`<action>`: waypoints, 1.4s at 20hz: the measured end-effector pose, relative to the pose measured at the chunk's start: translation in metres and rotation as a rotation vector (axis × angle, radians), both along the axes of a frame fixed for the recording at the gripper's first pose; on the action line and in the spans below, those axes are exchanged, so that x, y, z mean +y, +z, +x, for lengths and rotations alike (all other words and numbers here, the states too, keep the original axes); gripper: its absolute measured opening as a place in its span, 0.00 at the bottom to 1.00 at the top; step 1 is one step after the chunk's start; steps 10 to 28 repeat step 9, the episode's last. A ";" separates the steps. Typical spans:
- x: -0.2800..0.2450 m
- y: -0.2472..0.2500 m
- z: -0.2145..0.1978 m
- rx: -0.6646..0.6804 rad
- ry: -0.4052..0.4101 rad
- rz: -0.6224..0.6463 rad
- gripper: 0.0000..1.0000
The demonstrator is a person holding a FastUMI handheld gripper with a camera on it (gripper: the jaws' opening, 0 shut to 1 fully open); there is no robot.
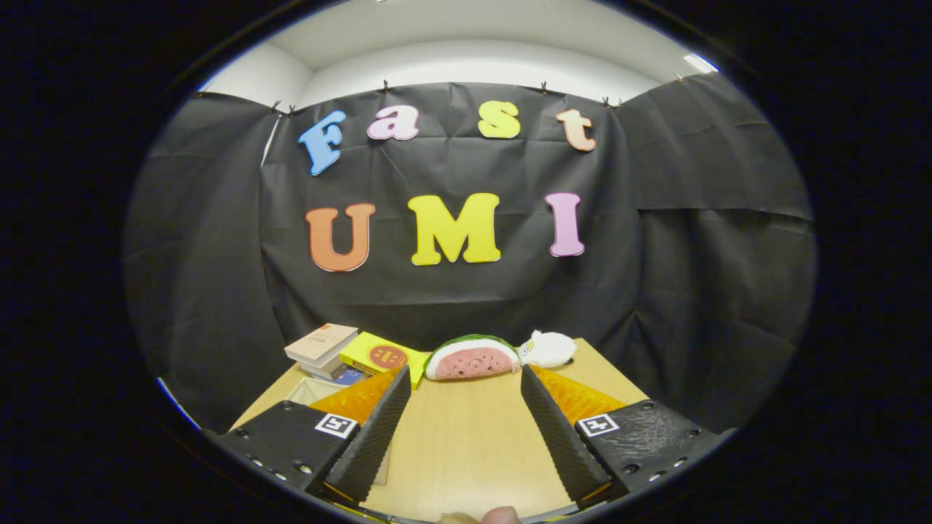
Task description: Open the storage box then place both shoes into the box .Put the left shoe in first, then the right shoe, with the right side of both shoes facing outward in a uniform manner.
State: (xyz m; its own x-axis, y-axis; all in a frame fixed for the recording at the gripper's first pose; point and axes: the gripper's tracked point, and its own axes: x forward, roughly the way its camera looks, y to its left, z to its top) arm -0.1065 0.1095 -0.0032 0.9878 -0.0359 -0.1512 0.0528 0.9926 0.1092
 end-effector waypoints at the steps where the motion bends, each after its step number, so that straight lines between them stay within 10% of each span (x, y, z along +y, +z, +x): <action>1: 0.001 0.000 -0.002 0.000 0.007 0.002 0.94; 28: 0.001 0.003 -0.011 0.002 0.009 0.033 0.94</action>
